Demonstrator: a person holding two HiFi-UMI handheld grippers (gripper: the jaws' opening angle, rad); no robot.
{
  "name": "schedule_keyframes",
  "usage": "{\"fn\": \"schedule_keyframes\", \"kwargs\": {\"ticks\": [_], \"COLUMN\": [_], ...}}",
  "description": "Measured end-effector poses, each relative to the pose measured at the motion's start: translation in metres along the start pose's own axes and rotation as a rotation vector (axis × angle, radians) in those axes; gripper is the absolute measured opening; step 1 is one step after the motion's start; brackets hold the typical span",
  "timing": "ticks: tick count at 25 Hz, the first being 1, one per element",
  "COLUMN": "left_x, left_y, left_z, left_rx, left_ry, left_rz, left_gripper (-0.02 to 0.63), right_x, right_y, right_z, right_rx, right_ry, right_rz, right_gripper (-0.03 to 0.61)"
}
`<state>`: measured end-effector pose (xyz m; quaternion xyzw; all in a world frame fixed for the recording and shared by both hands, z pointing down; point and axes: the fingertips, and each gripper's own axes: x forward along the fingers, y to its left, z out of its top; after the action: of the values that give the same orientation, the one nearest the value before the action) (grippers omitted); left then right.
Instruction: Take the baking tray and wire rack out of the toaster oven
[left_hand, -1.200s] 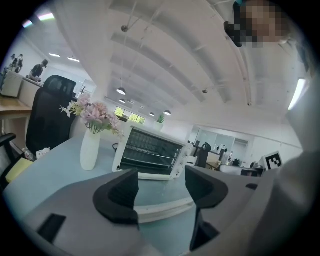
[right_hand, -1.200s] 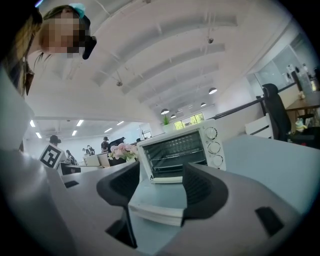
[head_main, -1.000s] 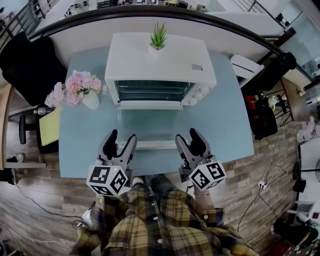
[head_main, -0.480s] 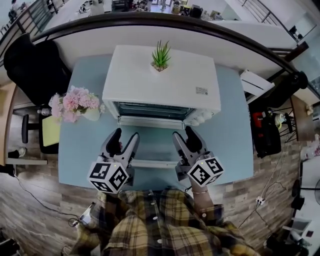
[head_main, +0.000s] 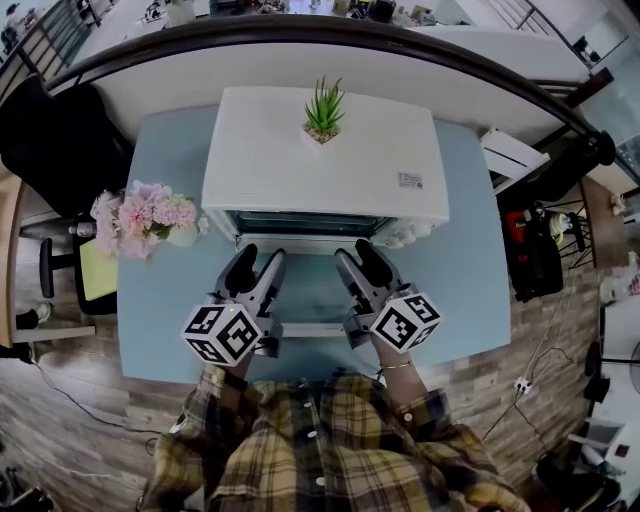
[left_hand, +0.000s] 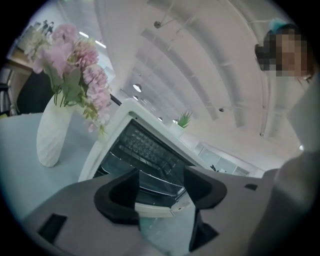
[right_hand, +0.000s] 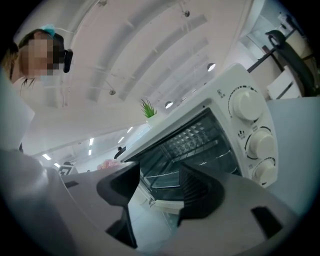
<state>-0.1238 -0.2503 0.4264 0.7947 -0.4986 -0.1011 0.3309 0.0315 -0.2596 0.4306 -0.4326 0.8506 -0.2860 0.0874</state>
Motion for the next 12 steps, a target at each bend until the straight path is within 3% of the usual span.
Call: {"fn": "schedule_keyframes", "kwargs": {"ticks": [12], "left_x": [0.049], "left_y": [0.045], "left_z": [-0.008], "left_rx": [-0.421], "left_ry": [-0.082], "left_rz": [-0.067], "left_gripper": [0.255], "right_x": [0.054], "right_y": [-0.034], "right_z": [-0.029], "right_rx": [0.296], "right_ry": [-0.024], "right_rz": [-0.043], "right_gripper": [0.245]}}
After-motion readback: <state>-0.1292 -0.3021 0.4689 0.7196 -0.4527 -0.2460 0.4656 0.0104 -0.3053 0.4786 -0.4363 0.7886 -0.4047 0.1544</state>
